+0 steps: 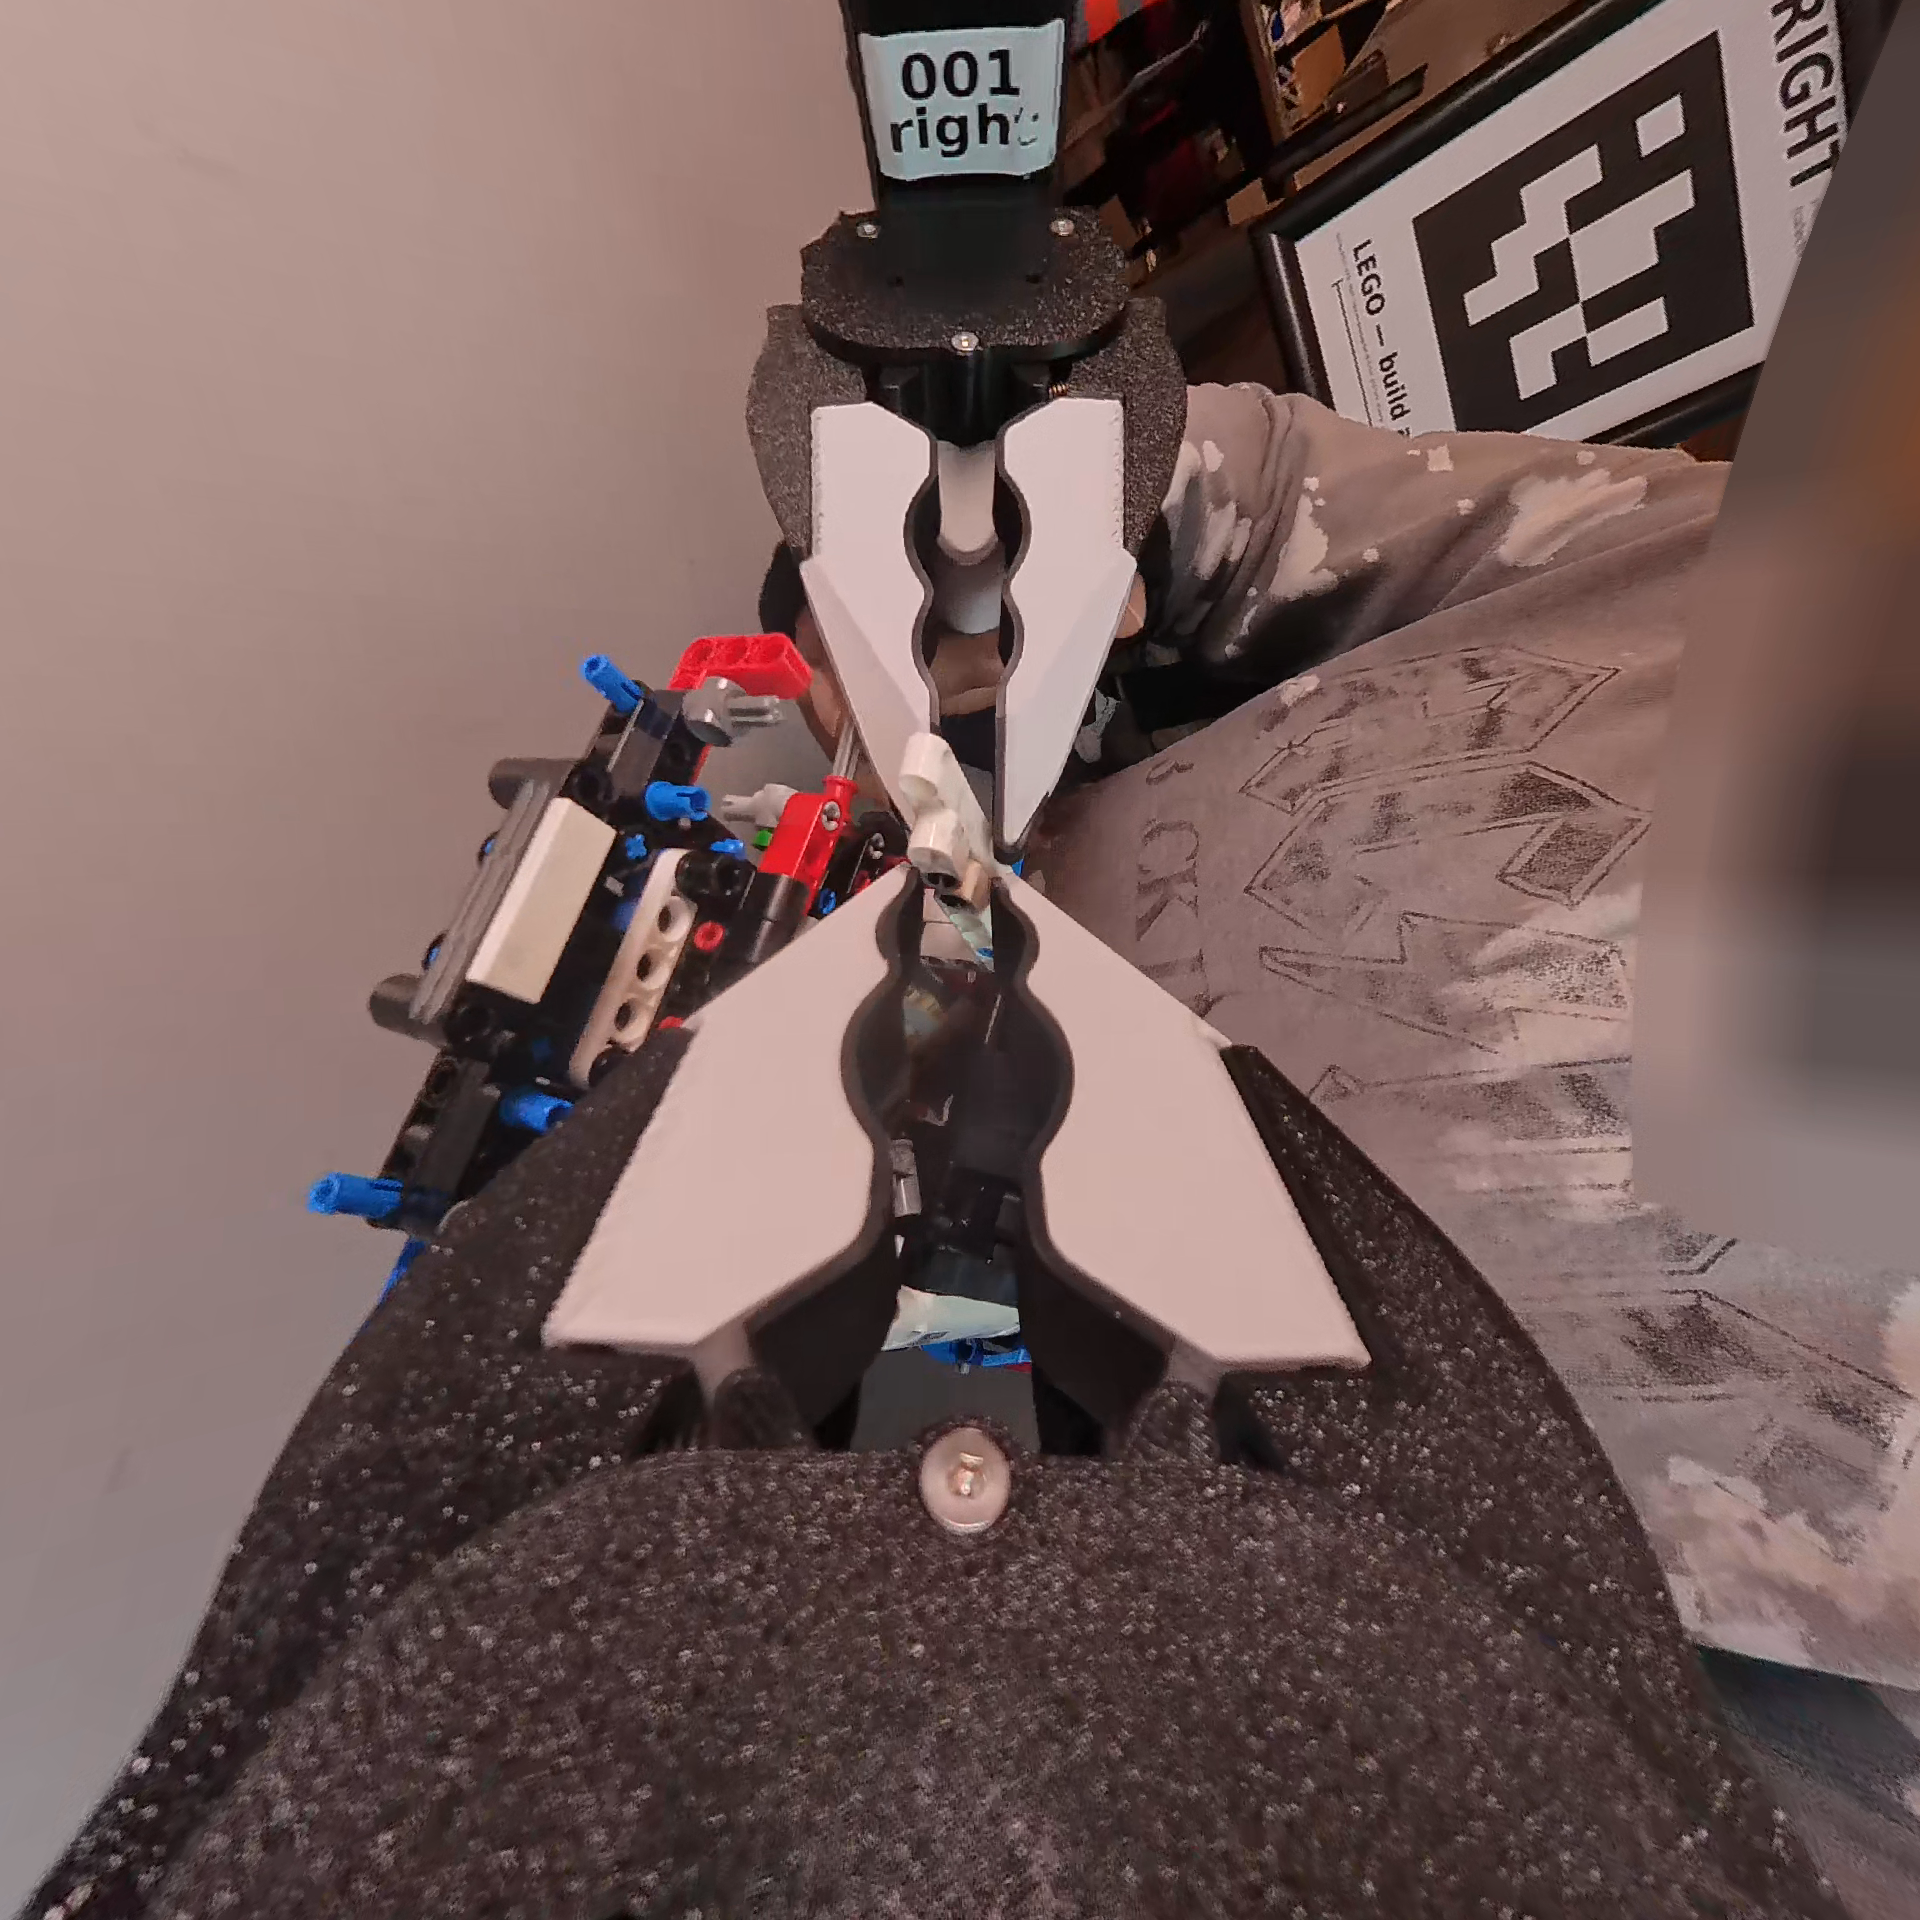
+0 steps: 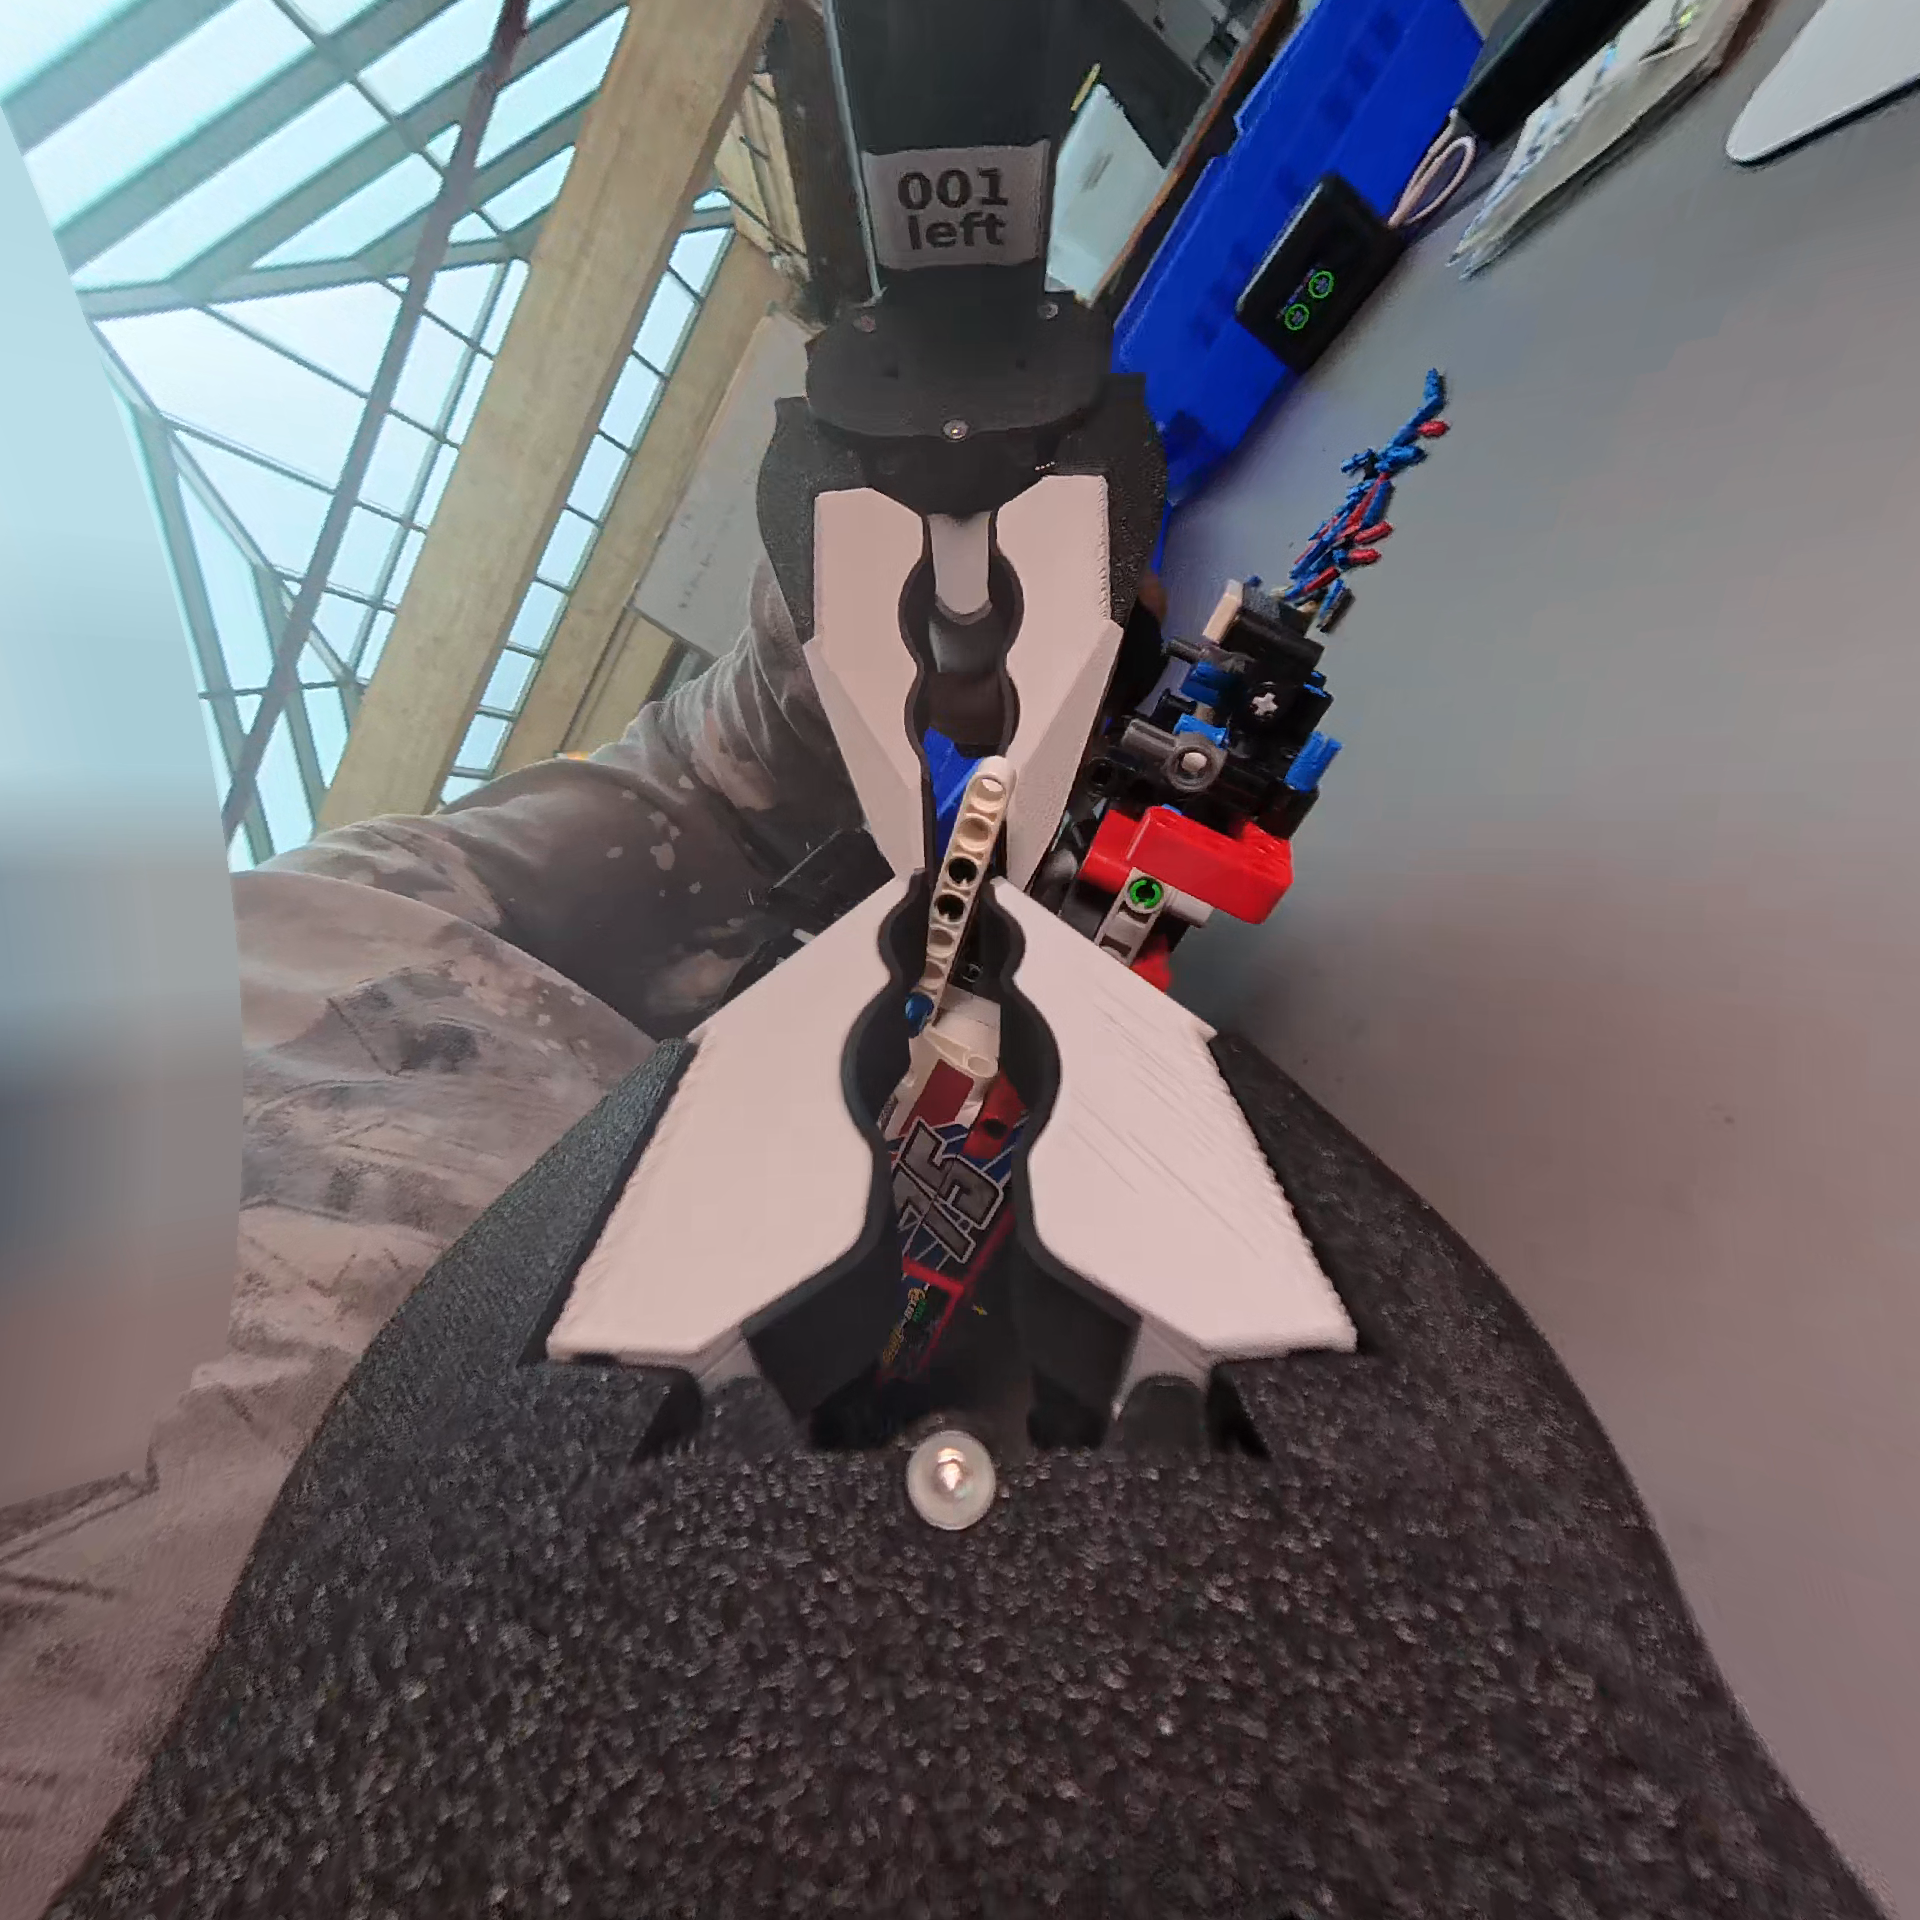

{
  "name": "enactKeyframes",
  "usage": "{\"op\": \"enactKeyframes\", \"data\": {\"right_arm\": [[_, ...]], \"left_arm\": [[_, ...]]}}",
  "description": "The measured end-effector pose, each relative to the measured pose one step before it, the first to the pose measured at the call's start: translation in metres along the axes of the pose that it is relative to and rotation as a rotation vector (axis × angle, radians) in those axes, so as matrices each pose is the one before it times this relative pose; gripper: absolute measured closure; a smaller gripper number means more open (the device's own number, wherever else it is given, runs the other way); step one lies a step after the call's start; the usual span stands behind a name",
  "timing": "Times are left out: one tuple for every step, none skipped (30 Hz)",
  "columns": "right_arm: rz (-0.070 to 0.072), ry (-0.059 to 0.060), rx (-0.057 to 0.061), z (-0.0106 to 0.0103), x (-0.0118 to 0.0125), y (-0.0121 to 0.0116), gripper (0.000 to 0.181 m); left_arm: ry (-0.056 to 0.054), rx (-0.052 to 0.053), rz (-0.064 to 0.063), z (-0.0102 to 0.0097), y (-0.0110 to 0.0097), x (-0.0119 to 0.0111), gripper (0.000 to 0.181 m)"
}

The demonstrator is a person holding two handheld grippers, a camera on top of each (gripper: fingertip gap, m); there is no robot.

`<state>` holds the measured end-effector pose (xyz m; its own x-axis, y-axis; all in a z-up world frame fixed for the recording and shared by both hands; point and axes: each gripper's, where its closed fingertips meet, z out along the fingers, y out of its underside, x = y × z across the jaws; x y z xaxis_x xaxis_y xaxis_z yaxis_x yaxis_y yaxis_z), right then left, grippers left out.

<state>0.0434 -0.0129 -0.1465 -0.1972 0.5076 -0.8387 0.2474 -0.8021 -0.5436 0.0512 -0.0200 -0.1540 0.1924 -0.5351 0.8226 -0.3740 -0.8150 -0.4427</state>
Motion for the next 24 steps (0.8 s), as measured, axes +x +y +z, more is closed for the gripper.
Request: {"op": "enactKeyframes", "data": {"right_arm": [[0.0105,0.0342,-0.0024,0.00154,0.003,-0.00013,0.174],[0.0147,0.0339,0.0009,0.00145,0.00314,-0.00012,0.174],[0.0061,0.0256,0.003,0.00091,0.00203,0.00023,0.174],[0.0105,0.0137,0.0024,0.00066,0.0009,0.00068,0.174],[0.0158,0.0093,0.0016,0.00057,0.00066,0.00089,0.174],[0.0082,0.0045,0.0017,0.00022,0.00045,0.00068,0.174],[-0.0031,-0.0049,0.0087,-0.00041,-0.00044,-0.0003,0.175],[-0.0087,-0.0164,0.0136,-0.00024,-0.00169,-0.00036,0.175],[0.0,-0.0258,0.0144,0.00008,-0.00232,-0.00041,0.175],[-0.0061,-0.033,0.0131,0.00021,-0.00385,-0.00024,0.175],[-0.0083,-0.0256,0.0059,0.00065,-0.00379,-0.00004,0.175],[-0.0277,-0.0185,0.0012,0.00073,-0.00359,-0.00003,0.175],[-0.0263,-0.0052,-0.0058,0.00087,-0.0023,0.0,0.175],[-0.0226,-0.0046,-0.0059,0.00118,-0.00221,-0.0004,0.175],[-0.0276,-0.0034,-0.0052,0.00108,-0.00227,-0.00044,0.175],[-0.0237,-0.0008,-0.0061,0.00067,-0.0014,-0.00028,0.175],[-0.011,0.003,-0.0059,0.00023,0.00014,-0.00036,0.175],[-0.0019,0.0003,-0.007,-0.00004,0.00058,0.00006,0.175],[-0.0073,-0.007,-0.0009,0.0002,-0.00077,0.00005,0.175],[-0.006,-0.0143,0.0024,0.00069,-0.00233,0.00033,0.174],[-0.0032,-0.018,0.004,0.00139,-0.00288,0.00013,0.175],[-0.005,-0.0138,0.0022,0.00116,-0.00217,-0.00025,0.175],[-0.0076,-0.0077,0.0,0.00093,-0.0011,-0.00044,0.174],[-0.0084,-0.0045,-0.0018,0.00097,-0.00054,-0.00036,0.174]], "left_arm": [[-0.0075,0.008,-0.0024,-0.00094,0.00054,-0.00259,0.172],[-0.0058,0.0095,-0.0012,-0.00054,0.00048,-0.00247,0.172],[0.0013,0.009,-0.0013,-0.00014,0.0006,-0.00137,0.172],[0.0071,0.007,-0.003,0.00006,0.00082,-0.00066,0.172],[0.0092,0.0067,-0.0054,0.00016,0.00082,-0.00042,0.172],[0.0097,0.0088,-0.0089,0.00017,0.00055,-0.00012,0.172],[0.0113,0.0112,-0.0087,-0.00004,-0.00034,0.00085,0.172],[0.0078,0.0065,-0.0015,-0.00073,-0.00005,0.00158,0.171],[0.0084,0.0019,0.0031,-0.00145,0.00007,0.00257,0.172],[0.008,-0.0018,0.0065,-0.00189,0.00026,0.00348,0.173],[0.0023,-0.0047,0.0062,-0.00187,0.00042,0.0036,0.174],[-0.0057,-0.0095,0.0075,-0.00179,0.00069,0.00364,0.174],[-0.0169,-0.0106,0.0076,-0.00128,0.00079,0.00263,0.173],[-0.02,-0.0098,0.0019,-0.00092,-0.00005,0.00199,0.173],[-0.0198,-0.0116,0.0014,-0.00031,-0.00012,0.00149,0.174],[-0.0195,-0.0104,-0.0059,-0.00019,-0.00033,0.00039,0.174],[-0.0159,-0.0094,-0.0173,-0.00016,-0.00002,0.00011,0.172],[-0.0121,-0.0108,-0.0166,-0.00017,0.00068,0.00058,0.171],[-0.0072,-0.0118,-0.0137,-0.00035,0.001,0.0016,0.17],[-0.0054,-0.0144,-0.01,-0.00065,0.00124,0.00246,0.17],[-0.0013,-0.0122,-0.0096,-0.00087,0.00099,0.0031,0.168],[0.0001,-0.0071,-0.0146,-0.00134,0.00046,0.00292,0.165],[-0.0065,-0.0016,-0.0182,-0.00159,0.0004,0.0016,0.164],[-0.0094,0.0006,-0.0104,-0.0019,0.00058,0.00153,0.162]]}}
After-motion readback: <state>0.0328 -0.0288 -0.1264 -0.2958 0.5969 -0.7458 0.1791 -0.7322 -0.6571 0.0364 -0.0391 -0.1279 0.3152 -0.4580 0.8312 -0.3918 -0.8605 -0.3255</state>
